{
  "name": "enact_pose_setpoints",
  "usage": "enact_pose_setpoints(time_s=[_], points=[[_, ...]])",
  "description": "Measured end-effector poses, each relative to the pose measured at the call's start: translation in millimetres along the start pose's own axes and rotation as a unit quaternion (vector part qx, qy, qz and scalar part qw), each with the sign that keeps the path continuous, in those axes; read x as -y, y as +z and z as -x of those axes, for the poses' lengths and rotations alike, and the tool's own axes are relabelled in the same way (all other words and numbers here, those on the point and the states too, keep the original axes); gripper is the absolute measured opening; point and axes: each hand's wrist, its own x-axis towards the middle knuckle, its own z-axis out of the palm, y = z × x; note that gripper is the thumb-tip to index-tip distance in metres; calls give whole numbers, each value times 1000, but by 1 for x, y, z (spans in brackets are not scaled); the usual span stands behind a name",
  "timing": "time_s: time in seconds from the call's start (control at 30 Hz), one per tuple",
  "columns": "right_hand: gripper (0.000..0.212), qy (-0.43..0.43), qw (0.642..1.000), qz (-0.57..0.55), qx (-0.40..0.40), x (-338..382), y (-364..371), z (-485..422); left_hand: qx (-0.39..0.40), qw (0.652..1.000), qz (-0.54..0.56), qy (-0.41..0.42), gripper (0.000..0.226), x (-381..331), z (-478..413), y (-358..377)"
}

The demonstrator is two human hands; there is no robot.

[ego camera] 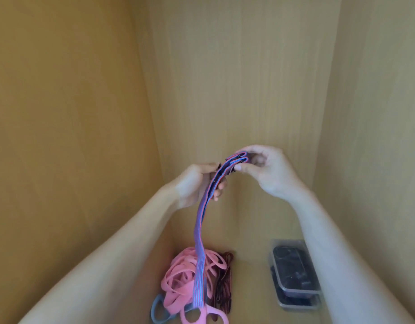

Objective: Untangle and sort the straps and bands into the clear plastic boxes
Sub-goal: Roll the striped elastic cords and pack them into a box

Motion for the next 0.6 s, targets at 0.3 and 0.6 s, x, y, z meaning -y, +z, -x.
enact_pose_setpoints(time_s=[0.3, 0.6], points=[[11, -36, 973, 217, -75, 21, -6, -14, -119, 984, -112, 73, 33, -4, -5, 17], [8, -20, 967, 242, -83, 19, -8, -15, -127, 973, -175, 86, 21, -1, -16, 35]])
